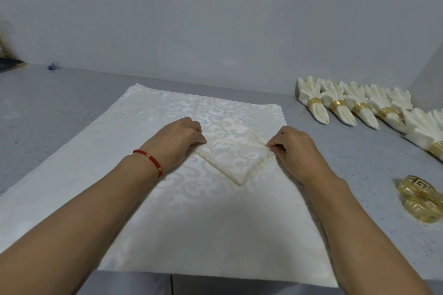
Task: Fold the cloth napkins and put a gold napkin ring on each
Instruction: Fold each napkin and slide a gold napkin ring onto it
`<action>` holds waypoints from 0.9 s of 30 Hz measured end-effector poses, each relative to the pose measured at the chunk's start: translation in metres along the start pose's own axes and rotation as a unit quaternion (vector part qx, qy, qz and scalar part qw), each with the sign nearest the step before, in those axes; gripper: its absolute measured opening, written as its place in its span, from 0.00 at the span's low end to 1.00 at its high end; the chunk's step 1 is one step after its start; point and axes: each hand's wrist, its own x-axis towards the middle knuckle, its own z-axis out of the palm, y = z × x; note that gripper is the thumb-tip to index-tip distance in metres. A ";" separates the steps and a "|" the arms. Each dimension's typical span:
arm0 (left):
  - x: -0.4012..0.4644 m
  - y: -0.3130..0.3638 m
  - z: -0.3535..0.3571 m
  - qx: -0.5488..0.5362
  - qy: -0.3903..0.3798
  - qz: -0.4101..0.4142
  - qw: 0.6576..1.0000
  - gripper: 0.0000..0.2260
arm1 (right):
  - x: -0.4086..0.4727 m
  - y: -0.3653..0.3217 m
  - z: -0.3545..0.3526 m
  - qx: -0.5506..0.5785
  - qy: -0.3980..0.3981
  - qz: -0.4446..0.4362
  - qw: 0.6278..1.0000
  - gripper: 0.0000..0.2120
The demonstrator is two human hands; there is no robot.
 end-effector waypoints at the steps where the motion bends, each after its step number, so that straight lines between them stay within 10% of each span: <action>1: 0.000 0.001 0.000 0.001 0.002 -0.003 1.000 0.12 | 0.001 -0.002 -0.002 -0.010 -0.013 0.002 1.000 0.09; 11: -0.001 0.008 -0.002 -0.031 0.025 -0.037 0.999 0.05 | -0.001 -0.025 -0.013 -0.093 -0.116 0.050 0.988 0.11; 19: -0.001 0.005 0.001 -0.027 0.030 -0.038 0.998 0.08 | -0.028 -0.067 -0.021 -0.152 -0.063 -0.188 0.968 0.09; 27: 0.001 -0.002 -0.009 -0.065 -0.049 -0.089 0.993 0.17 | -0.039 -0.075 -0.023 -0.180 -0.105 -0.124 0.970 0.29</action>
